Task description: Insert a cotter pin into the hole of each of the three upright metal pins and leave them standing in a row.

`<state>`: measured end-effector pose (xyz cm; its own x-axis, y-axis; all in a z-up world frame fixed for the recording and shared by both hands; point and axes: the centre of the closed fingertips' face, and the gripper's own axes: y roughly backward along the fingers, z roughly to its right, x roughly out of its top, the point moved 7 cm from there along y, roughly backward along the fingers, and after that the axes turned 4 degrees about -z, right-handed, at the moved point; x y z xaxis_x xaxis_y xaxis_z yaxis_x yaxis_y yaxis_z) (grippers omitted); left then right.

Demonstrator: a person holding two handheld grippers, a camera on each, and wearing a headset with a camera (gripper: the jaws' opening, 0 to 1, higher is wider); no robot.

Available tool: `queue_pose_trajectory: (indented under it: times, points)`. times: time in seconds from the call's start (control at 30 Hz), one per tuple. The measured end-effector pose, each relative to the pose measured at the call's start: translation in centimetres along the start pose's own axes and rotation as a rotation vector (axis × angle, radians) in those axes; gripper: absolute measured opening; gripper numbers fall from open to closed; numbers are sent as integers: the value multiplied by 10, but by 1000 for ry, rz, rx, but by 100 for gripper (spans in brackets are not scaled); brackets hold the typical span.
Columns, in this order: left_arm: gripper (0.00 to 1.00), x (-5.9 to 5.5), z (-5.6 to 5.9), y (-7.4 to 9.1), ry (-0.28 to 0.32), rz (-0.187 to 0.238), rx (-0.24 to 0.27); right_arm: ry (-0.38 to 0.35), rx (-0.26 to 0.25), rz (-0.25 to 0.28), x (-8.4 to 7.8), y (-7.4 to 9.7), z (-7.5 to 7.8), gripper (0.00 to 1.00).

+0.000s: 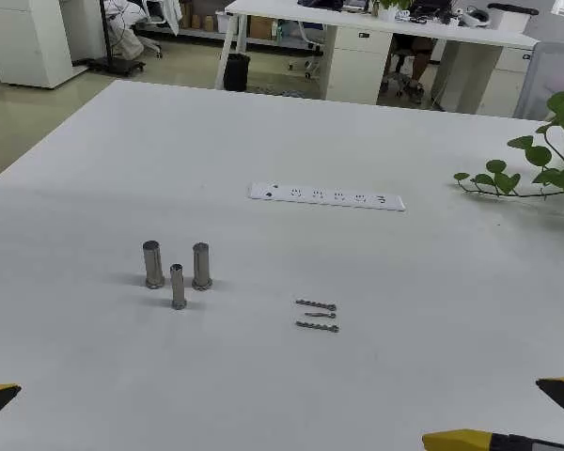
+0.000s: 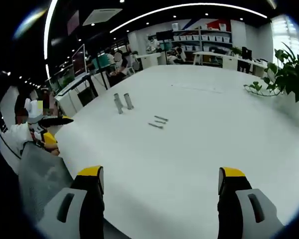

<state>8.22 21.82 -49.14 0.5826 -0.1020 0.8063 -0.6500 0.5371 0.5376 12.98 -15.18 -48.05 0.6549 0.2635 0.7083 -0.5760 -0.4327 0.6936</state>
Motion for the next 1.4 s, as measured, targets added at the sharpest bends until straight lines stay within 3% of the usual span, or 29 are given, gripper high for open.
queue_pose_trajectory:
  times: [0.47,1.3,1.4]
  points:
    - [99,-1,1,0,18,-11,-30,-11,-21,-3,2,0,3,94]
    - [99,-3,-6,3,30,-26,-9,4,0,20,9,-4,-6,98]
    - [99,-2,-8,5,37,-8,1,6,1,14,9,-5,-6,98]
